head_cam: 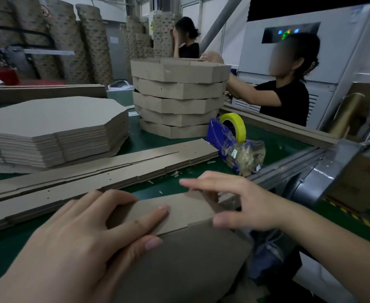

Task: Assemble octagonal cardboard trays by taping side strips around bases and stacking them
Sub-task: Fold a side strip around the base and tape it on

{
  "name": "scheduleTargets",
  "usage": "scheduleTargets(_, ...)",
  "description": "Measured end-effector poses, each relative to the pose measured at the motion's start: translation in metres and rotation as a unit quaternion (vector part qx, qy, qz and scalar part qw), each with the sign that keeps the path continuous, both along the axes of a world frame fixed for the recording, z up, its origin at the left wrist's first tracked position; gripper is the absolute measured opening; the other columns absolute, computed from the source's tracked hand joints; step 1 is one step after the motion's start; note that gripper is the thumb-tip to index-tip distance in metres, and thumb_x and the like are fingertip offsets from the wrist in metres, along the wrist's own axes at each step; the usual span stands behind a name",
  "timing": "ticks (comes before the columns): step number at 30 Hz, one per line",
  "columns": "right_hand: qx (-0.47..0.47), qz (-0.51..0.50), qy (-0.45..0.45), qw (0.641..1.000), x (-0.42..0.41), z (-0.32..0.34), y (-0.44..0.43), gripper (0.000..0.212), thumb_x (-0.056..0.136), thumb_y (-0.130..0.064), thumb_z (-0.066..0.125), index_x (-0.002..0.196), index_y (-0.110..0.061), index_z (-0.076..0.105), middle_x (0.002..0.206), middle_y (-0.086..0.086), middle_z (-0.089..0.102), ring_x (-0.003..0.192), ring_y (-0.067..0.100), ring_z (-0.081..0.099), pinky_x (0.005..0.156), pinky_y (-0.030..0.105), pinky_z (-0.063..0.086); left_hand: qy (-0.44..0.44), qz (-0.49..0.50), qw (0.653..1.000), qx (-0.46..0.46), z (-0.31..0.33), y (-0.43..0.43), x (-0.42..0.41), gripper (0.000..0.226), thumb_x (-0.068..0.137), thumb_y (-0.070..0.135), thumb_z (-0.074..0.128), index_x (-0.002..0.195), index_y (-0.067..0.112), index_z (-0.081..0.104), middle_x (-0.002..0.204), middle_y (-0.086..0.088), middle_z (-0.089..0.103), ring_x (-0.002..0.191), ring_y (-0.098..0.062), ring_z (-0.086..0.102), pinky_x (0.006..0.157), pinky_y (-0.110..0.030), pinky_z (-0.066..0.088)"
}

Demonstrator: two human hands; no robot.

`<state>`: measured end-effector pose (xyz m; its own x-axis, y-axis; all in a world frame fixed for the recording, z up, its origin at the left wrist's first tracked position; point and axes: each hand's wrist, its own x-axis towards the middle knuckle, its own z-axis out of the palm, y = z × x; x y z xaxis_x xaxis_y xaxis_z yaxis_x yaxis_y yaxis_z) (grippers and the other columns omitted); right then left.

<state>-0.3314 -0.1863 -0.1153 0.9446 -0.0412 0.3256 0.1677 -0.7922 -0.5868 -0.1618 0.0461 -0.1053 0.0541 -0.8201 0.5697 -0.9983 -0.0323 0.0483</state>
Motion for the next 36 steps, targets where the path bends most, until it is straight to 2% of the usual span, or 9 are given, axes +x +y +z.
scheduleTargets(3, 0.056, -0.172, -0.079, 0.98, 0.003, 0.009, -0.034, 0.029, 0.094, -0.042, 0.05, 0.118, -0.032, 0.063, 0.1, -0.019, 0.063, 0.087, -0.002, 0.058, 0.082, 0.02, 0.046, -0.005, -0.001, 1.0, -0.005, -0.001, -0.001, 0.0, 0.04, 0.096, 0.058, 0.029, 0.129, 0.049, 0.05, 0.102, 0.002, 0.063, 0.076, -0.024, 0.059, 0.059, -0.04, 0.05)
scheduleTargets(5, 0.089, -0.394, -0.139, 0.904, 0.002, 0.018, -0.074, 0.018, 0.094, -0.038, 0.054, 0.1, -0.033, 0.07, 0.095, -0.017, 0.063, 0.088, -0.002, 0.06, 0.075, 0.023, 0.044, -0.001, 0.0, 1.0, -0.008, 0.0, -0.002, -0.001, 0.04, 0.096, 0.058, 0.03, 0.126, 0.048, 0.053, 0.101, 0.003, 0.063, 0.075, -0.025, 0.06, 0.06, -0.04, 0.051)
scheduleTargets(8, 0.055, -0.61, -0.022, 0.791, -0.004, 0.02, -0.132, 0.028, 0.094, -0.039, 0.052, 0.104, -0.02, 0.071, 0.108, 0.0, 0.064, 0.095, 0.023, 0.061, 0.074, 0.031, 0.045, -0.001, 0.004, 1.0, -0.012, 0.0, -0.002, -0.004, 0.043, 0.096, 0.058, 0.029, 0.119, 0.045, 0.063, 0.097, 0.002, 0.065, 0.074, -0.027, 0.062, 0.06, -0.038, 0.051)
scheduleTargets(13, 0.236, -0.587, 0.057, 0.772, -0.002, 0.011, -0.167, 0.033, 0.088, -0.04, 0.06, 0.097, -0.01, 0.07, 0.073, 0.008, 0.049, 0.053, 0.018, 0.037, 0.051, 0.026, 0.029, -0.015, 0.009, 1.0, -0.01, 0.005, -0.002, -0.004, 0.045, 0.096, 0.055, 0.028, 0.115, 0.043, 0.067, 0.094, 0.002, 0.066, 0.072, -0.024, 0.064, 0.057, -0.034, 0.051)
scheduleTargets(19, 0.397, -0.559, 0.019, 0.728, -0.005, 0.012, -0.171, 0.009, 0.083, -0.021, 0.066, 0.08, -0.015, 0.072, 0.067, -0.004, 0.057, 0.046, 0.007, 0.022, 0.04, 0.018, 0.023, -0.012, 0.014, 1.0, -0.018, 0.005, 0.0, -0.005, 0.038, 0.088, 0.052, 0.039, 0.11, 0.045, 0.069, 0.092, 0.004, 0.066, 0.076, -0.016, 0.058, 0.057, -0.027, 0.049)
scheduleTargets(23, 0.504, -0.527, -0.029, 0.684, -0.002, 0.016, -0.169, 0.006, 0.08, -0.015, 0.069, 0.075, -0.015, 0.072, 0.06, -0.009, 0.06, 0.047, 0.004, 0.03, 0.049, 0.015, 0.024, -0.021, 0.011, 1.0, -0.014, 0.007, 0.0, -0.005, 0.038, 0.088, 0.051, 0.039, 0.109, 0.043, 0.07, 0.091, 0.003, 0.067, 0.069, -0.021, 0.064, 0.056, -0.029, 0.053)
scheduleTargets(27, 0.513, -0.507, -0.087, 0.687, -0.002, 0.016, -0.165, 0.005, 0.082, -0.022, 0.067, 0.082, -0.018, 0.07, 0.056, -0.01, 0.037, 0.052, 0.006, 0.026, 0.056, 0.023, 0.028, -0.021, 0.013, 1.0, -0.001, 0.009, 0.0, -0.005, 0.038, 0.087, 0.052, 0.039, 0.107, 0.045, 0.07, 0.09, 0.004, 0.068, 0.068, -0.018, 0.064, 0.057, -0.024, 0.051)
scheduleTargets(32, 0.568, -0.366, -0.301, 0.673, -0.025, -0.019, -0.151, 0.039, 0.085, -0.007, 0.051, 0.048, -0.02, 0.054, 0.047, -0.008, 0.045, 0.047, 0.006, 0.039, 0.073, 0.029, 0.041, -0.02, 0.017, 1.0, -0.003, 0.008, 0.0, -0.004, 0.038, 0.087, 0.053, 0.039, 0.109, 0.047, 0.069, 0.091, 0.007, 0.067, 0.069, -0.016, 0.064, 0.06, -0.021, 0.049)
scheduleTargets(36, 0.465, -0.415, -0.281, 0.73, -0.038, -0.043, -0.139, 0.049, 0.091, -0.001, 0.051, 0.045, -0.017, 0.058, 0.048, -0.006, 0.051, 0.052, 0.008, 0.05, 0.081, 0.033, 0.047, -0.014, 0.023, 1.0, -0.002, 0.009, 0.0, -0.005, 0.038, 0.087, 0.054, 0.038, 0.11, 0.048, 0.068, 0.091, 0.008, 0.067, 0.071, -0.015, 0.064, 0.059, -0.02, 0.049)
